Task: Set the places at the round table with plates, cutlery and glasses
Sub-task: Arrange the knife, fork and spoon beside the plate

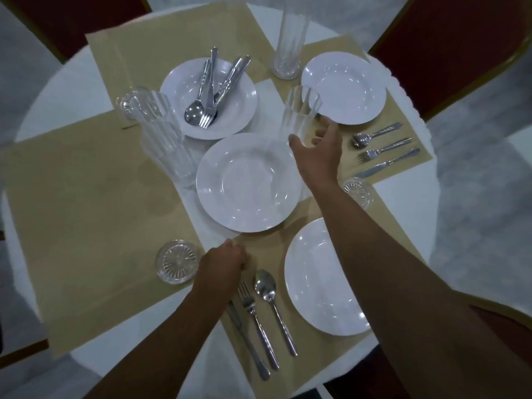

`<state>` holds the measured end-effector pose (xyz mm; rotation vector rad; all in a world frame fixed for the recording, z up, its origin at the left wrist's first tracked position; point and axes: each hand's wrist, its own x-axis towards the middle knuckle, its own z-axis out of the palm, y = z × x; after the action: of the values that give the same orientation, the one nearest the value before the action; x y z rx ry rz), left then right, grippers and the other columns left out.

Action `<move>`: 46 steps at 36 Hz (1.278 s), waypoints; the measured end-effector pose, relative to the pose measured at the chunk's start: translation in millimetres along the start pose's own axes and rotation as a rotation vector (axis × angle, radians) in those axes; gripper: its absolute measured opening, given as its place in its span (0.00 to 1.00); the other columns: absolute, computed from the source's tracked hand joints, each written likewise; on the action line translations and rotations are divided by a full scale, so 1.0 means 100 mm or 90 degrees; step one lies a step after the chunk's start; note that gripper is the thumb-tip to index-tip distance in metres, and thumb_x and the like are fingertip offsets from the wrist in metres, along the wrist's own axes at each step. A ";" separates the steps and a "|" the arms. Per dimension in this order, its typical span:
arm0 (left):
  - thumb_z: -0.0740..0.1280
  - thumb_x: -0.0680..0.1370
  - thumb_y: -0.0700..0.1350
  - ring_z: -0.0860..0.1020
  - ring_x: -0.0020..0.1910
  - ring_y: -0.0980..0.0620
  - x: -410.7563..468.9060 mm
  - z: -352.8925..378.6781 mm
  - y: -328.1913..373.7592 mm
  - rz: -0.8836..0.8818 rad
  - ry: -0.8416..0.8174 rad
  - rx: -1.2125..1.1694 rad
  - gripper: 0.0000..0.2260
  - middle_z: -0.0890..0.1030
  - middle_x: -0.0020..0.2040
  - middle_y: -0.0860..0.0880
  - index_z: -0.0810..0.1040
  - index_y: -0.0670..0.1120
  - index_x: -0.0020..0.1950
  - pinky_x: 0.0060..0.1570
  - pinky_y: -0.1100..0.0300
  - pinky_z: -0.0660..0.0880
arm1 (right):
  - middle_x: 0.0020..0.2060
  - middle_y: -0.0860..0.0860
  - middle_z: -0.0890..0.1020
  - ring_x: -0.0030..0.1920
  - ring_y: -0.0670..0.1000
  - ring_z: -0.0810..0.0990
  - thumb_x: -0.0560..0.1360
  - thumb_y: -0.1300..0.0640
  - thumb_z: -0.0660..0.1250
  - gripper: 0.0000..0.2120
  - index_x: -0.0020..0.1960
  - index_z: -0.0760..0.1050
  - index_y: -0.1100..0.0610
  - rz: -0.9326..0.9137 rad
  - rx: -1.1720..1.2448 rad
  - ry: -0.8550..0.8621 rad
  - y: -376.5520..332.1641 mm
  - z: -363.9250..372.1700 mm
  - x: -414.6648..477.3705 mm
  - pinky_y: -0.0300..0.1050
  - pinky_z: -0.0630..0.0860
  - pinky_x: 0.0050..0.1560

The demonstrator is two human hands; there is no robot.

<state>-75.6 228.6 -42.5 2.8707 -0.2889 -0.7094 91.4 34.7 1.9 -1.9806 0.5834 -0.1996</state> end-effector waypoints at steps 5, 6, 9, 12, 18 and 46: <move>0.63 0.78 0.42 0.81 0.44 0.50 -0.01 0.03 -0.01 0.004 0.020 0.005 0.07 0.76 0.50 0.50 0.75 0.51 0.54 0.37 0.62 0.65 | 0.68 0.51 0.69 0.68 0.51 0.71 0.68 0.47 0.80 0.40 0.73 0.65 0.54 0.012 -0.013 -0.044 -0.03 0.16 0.21 0.42 0.69 0.61; 0.63 0.79 0.43 0.81 0.44 0.50 -0.01 0.03 -0.01 0.005 0.021 0.006 0.06 0.76 0.50 0.51 0.75 0.51 0.54 0.37 0.61 0.65 | 0.67 0.52 0.71 0.67 0.51 0.72 0.68 0.48 0.80 0.38 0.72 0.66 0.54 0.009 -0.019 -0.050 -0.03 0.18 0.24 0.43 0.71 0.61; 0.62 0.80 0.45 0.81 0.46 0.50 -0.01 0.01 0.00 0.008 0.019 0.014 0.06 0.76 0.52 0.51 0.74 0.52 0.55 0.39 0.62 0.65 | 0.62 0.51 0.77 0.61 0.53 0.78 0.68 0.49 0.80 0.32 0.67 0.72 0.54 -0.006 -0.020 -0.056 -0.02 0.18 0.27 0.51 0.77 0.62; 0.62 0.80 0.45 0.81 0.48 0.50 -0.01 -0.01 0.01 0.016 0.016 0.029 0.07 0.76 0.54 0.50 0.74 0.52 0.56 0.40 0.62 0.65 | 0.58 0.50 0.79 0.56 0.50 0.80 0.67 0.49 0.81 0.27 0.61 0.74 0.51 -0.031 -0.004 -0.040 -0.02 0.09 0.24 0.43 0.78 0.53; 0.62 0.80 0.44 0.81 0.49 0.50 -0.01 -0.01 0.01 0.020 0.004 0.043 0.09 0.76 0.56 0.50 0.76 0.52 0.58 0.43 0.61 0.71 | 0.60 0.45 0.79 0.56 0.42 0.80 0.66 0.49 0.82 0.29 0.62 0.72 0.41 -0.069 0.056 0.027 0.01 -0.32 0.04 0.36 0.80 0.50; 0.67 0.77 0.40 0.81 0.44 0.48 -0.04 0.00 0.04 -0.043 0.046 0.086 0.08 0.79 0.45 0.48 0.80 0.48 0.55 0.39 0.60 0.68 | 0.50 0.31 0.77 0.45 0.23 0.77 0.64 0.44 0.83 0.34 0.67 0.75 0.43 0.028 -0.002 0.078 0.92 -1.40 -0.38 0.21 0.72 0.36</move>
<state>-80.0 225.5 -40.0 3.0393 -0.2394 -0.6181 -24.1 -92.5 -9.2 -1.9660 0.7064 -0.2940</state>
